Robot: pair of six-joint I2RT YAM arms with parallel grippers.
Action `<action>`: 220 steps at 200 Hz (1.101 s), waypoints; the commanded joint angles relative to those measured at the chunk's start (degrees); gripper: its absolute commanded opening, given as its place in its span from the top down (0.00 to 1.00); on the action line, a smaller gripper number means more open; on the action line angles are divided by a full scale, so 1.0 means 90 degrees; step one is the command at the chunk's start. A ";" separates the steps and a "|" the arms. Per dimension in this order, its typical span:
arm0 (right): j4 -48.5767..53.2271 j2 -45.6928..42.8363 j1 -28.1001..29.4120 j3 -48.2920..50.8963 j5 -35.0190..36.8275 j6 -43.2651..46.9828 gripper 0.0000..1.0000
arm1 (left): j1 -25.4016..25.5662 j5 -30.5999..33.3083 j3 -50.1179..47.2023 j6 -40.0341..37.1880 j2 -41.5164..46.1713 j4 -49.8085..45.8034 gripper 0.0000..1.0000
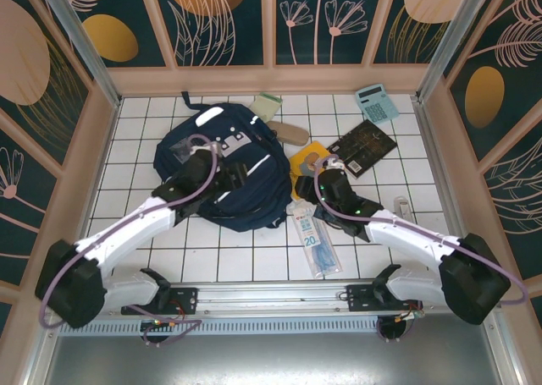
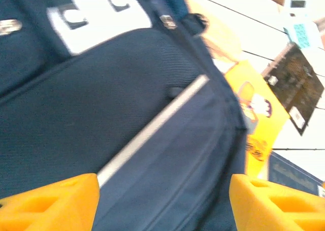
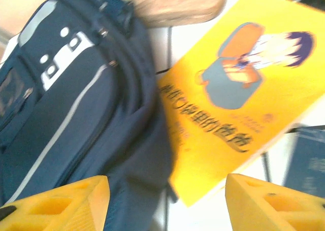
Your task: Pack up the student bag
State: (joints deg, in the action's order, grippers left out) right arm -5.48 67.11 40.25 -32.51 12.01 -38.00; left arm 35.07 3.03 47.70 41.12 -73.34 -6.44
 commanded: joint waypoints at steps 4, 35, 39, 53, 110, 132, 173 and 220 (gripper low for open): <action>-0.0004 -0.0340 -0.0397 0.0297 0.0086 0.0015 0.37 | 0.0254 -0.0486 0.0781 -0.0520 -0.0836 0.0889 0.30; -0.0562 -0.0400 -0.0951 0.0644 -0.0426 -0.0173 0.50 | 0.0465 -0.0887 0.1939 -0.0924 -0.2138 0.1123 0.30; -0.0629 -0.0388 -0.1179 0.0674 -0.0532 -0.0196 0.53 | 0.0482 -0.0911 0.2076 -0.0961 -0.2296 0.1144 0.30; -0.0788 -0.0293 -0.1446 0.0739 -0.0693 -0.0250 0.56 | 0.0525 -0.1048 0.2558 -0.1054 -0.2892 0.1182 0.31; -0.1137 0.0590 -0.2077 0.0430 -0.1065 -0.0056 0.55 | 0.0541 -0.1381 0.4391 -0.1233 -0.5052 0.0976 0.32; -0.1219 0.0927 -0.2173 0.0314 -0.1186 -0.0031 0.55 | 0.0544 -0.1401 0.5059 -0.1060 -0.5740 0.0815 0.31; -0.1374 0.1257 -0.2196 0.0240 -0.1213 0.0030 0.54 | 0.0534 -0.1180 0.5499 -0.0654 -0.6329 0.0615 0.30; -0.1431 0.1381 -0.2215 0.0215 -0.1286 0.0066 0.53 | 0.0461 0.0149 0.4213 -0.0443 -0.5612 0.0480 0.29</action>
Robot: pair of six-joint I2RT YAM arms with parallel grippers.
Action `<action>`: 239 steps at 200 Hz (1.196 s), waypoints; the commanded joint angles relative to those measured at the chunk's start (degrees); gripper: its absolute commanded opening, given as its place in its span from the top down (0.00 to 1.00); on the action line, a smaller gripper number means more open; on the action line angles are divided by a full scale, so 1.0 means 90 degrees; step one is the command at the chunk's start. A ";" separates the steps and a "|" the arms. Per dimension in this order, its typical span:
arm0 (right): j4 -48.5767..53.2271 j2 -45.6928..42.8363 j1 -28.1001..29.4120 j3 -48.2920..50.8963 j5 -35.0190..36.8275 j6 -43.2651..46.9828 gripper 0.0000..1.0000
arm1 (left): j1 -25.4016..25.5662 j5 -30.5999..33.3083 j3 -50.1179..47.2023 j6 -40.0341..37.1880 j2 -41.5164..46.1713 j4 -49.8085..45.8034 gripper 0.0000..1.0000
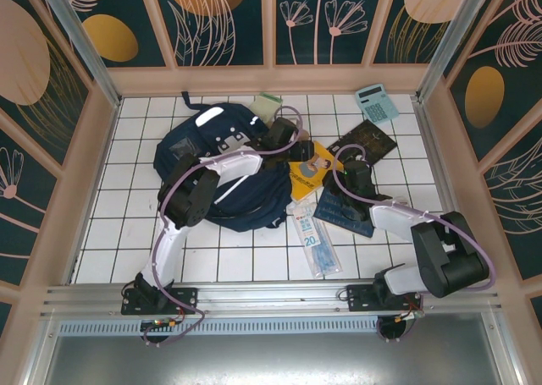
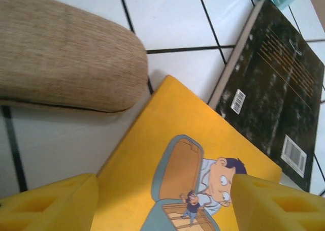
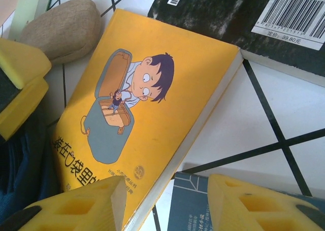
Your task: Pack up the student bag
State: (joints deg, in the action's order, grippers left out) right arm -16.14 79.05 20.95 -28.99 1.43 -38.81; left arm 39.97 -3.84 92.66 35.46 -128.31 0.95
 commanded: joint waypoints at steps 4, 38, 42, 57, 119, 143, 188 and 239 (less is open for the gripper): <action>-0.0247 0.0054 -0.0066 -0.0184 -0.0184 0.0150 0.53 | -0.0106 0.0994 -0.0910 0.0165 0.0574 -0.0353 0.29; -0.0274 0.0070 -0.0069 -0.0196 -0.0225 0.0208 0.53 | -0.0451 0.0904 -0.2164 0.0266 0.1151 0.0115 0.28; -0.0277 0.0069 -0.0071 -0.0204 -0.0232 0.0217 0.53 | -0.0472 0.0827 -0.2280 0.0263 0.1246 0.0261 0.28; -0.0277 0.0130 -0.0067 -0.0235 -0.0233 0.0220 0.53 | -0.0475 0.0442 -0.2408 0.0157 0.1424 0.0604 0.28; 0.0059 0.0730 -0.0069 -0.0785 0.0035 0.0335 0.52 | -0.0471 -0.0613 -0.1181 -0.0217 0.0518 0.0531 0.28; 0.0107 0.1019 -0.0081 -0.0948 0.0123 0.0352 0.50 | -0.0470 -0.0697 -0.1083 -0.0281 0.0250 0.0455 0.28; 0.0170 0.1638 -0.0082 -0.1160 0.0097 0.0186 0.50 | -0.0476 -0.0724 -0.1141 -0.0495 0.0166 0.0204 0.27; -0.0028 0.2162 -0.0059 -0.1457 -0.0329 0.0262 0.50 | -0.0467 -0.1368 -0.1189 -0.0816 0.0169 0.0015 0.27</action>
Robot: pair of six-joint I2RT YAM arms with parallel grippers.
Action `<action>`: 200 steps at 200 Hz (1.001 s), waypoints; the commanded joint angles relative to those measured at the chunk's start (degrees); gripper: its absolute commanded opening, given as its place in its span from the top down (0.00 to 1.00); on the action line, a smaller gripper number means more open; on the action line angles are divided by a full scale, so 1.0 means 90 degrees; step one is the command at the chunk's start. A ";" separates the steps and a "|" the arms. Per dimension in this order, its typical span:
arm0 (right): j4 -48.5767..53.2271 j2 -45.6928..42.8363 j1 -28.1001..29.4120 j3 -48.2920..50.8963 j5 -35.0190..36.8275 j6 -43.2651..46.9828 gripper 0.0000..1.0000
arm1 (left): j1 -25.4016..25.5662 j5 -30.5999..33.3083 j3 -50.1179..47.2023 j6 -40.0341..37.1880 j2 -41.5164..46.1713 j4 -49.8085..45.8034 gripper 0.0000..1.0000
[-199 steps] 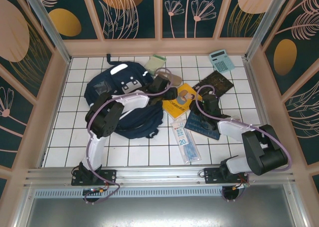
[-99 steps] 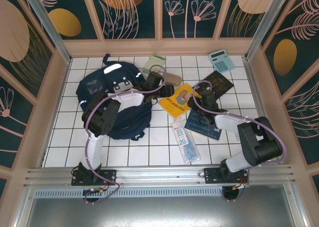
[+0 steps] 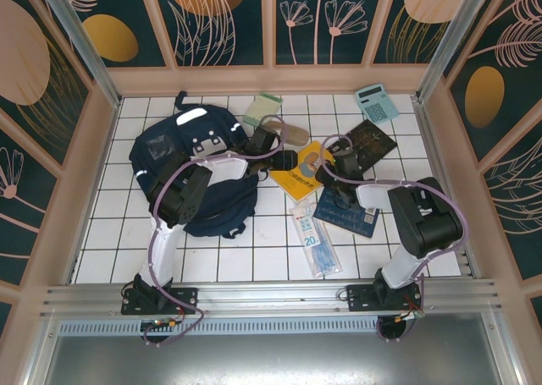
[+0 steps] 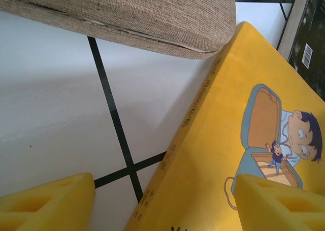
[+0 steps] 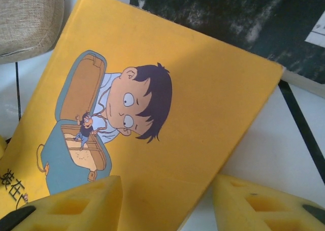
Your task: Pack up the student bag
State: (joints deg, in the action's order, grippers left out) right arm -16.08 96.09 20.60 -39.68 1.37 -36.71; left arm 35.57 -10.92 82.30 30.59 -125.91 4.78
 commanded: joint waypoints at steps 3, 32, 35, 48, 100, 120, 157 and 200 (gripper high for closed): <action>-0.0061 0.0287 -0.0014 -0.0290 -0.0361 0.0042 0.50 | 0.0022 -0.0640 -0.0079 -0.0267 -0.0072 -0.0389 0.27; -0.0232 0.0358 0.0034 -0.0422 -0.0639 0.0213 0.50 | 0.0044 -0.1111 -0.0599 -0.0178 0.0278 -0.0112 0.28; -0.0235 0.0345 0.0039 -0.0425 -0.0640 0.0212 0.50 | 0.0049 -0.1129 -0.0661 -0.0169 0.0324 -0.0082 0.28; -0.0234 0.0308 0.0038 -0.0433 -0.0635 0.0221 0.50 | 0.0080 -0.1257 -0.0922 -0.0141 0.0504 0.0040 0.28; 0.0277 0.0322 0.0253 -0.0590 -0.0447 -0.0274 0.49 | 0.0102 -0.0056 -0.0783 -0.0406 0.0575 -0.0465 0.27; 0.0294 0.0459 0.0383 -0.0660 -0.0466 -0.0386 0.48 | 0.0110 0.0120 -0.0320 -0.0583 0.0251 -0.0941 0.27; 0.0204 0.0685 0.0485 -0.0927 -0.0555 -0.0368 0.47 | 0.0130 0.0147 -0.0351 -0.0625 0.0232 -0.0951 0.27; 0.0075 0.0886 0.0405 -0.1217 -0.0650 -0.0157 0.47 | 0.0125 -0.1656 -0.0606 -0.0450 0.0454 -0.0421 0.29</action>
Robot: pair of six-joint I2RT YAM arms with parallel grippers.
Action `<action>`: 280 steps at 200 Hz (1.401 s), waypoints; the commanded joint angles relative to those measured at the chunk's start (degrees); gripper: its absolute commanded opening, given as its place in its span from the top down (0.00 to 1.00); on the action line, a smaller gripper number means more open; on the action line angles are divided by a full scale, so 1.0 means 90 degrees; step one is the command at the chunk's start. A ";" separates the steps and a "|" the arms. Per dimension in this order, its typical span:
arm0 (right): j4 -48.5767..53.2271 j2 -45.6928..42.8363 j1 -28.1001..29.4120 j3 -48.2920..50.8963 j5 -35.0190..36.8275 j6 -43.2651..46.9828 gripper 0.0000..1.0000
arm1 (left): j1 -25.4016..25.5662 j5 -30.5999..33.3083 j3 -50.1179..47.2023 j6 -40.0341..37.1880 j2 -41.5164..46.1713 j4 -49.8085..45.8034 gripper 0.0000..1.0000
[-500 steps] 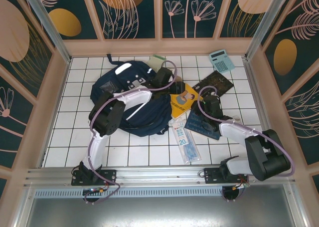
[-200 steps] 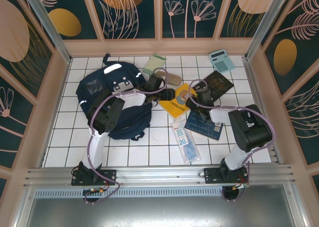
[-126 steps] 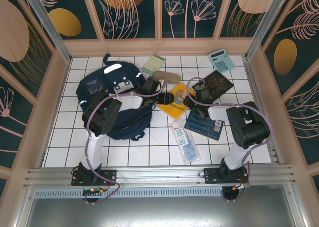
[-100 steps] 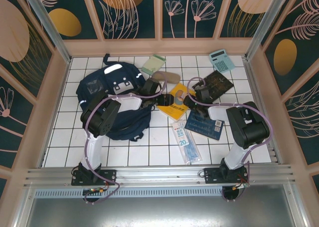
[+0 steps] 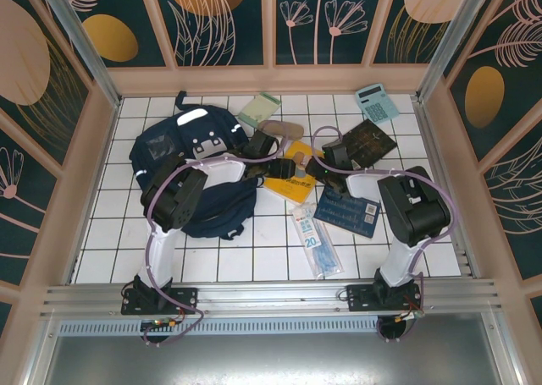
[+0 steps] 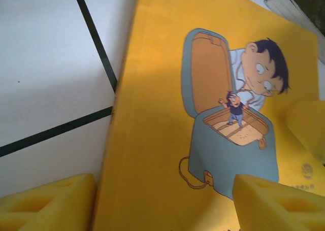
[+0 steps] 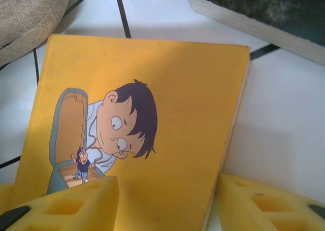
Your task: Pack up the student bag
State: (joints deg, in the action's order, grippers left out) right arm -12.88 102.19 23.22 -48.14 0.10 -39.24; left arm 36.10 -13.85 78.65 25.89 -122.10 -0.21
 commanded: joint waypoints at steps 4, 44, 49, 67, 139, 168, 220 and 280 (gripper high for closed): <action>-0.0287 0.0224 0.0106 -0.0287 -0.0511 0.0141 0.47 | 0.0055 -0.1484 -0.0256 0.0120 0.0080 0.0234 0.29; -0.0358 0.0247 0.0081 -0.0293 -0.0480 0.0098 0.47 | -0.0073 -0.2692 -0.0669 0.1120 0.0325 0.1549 0.29; -0.0370 0.0254 0.0076 -0.0288 -0.0485 0.0088 0.47 | -0.0075 -0.2762 -0.0682 0.1236 0.0333 0.1683 0.29; -0.0376 0.0251 0.0068 -0.0287 -0.0519 0.0074 0.47 | -0.0075 -0.2808 -0.0618 0.1409 0.0330 0.1853 0.30; -0.0404 0.0146 0.0057 -0.0314 -0.0539 0.0055 0.47 | -0.0163 -0.2541 -0.0404 0.1563 0.0413 0.1754 0.48; -0.0404 -0.0039 0.0056 -0.0304 -0.0501 0.0126 0.46 | -0.0167 -0.2076 -0.0254 0.1152 0.0481 0.1106 0.77; -0.0372 -0.1151 0.0028 -0.0140 -0.0438 0.0457 0.38 | -0.0190 -0.1824 -0.0420 0.1241 0.1187 0.1231 0.97; -0.0590 -0.2773 -0.0021 0.0861 -0.1088 0.0554 0.31 | -0.0246 -0.1517 -0.1180 0.1693 0.2473 0.2032 1.00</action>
State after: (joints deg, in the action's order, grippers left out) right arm -17.06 80.53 23.03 -44.23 -5.52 -34.96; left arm 34.13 -28.91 70.08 39.35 -104.90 11.66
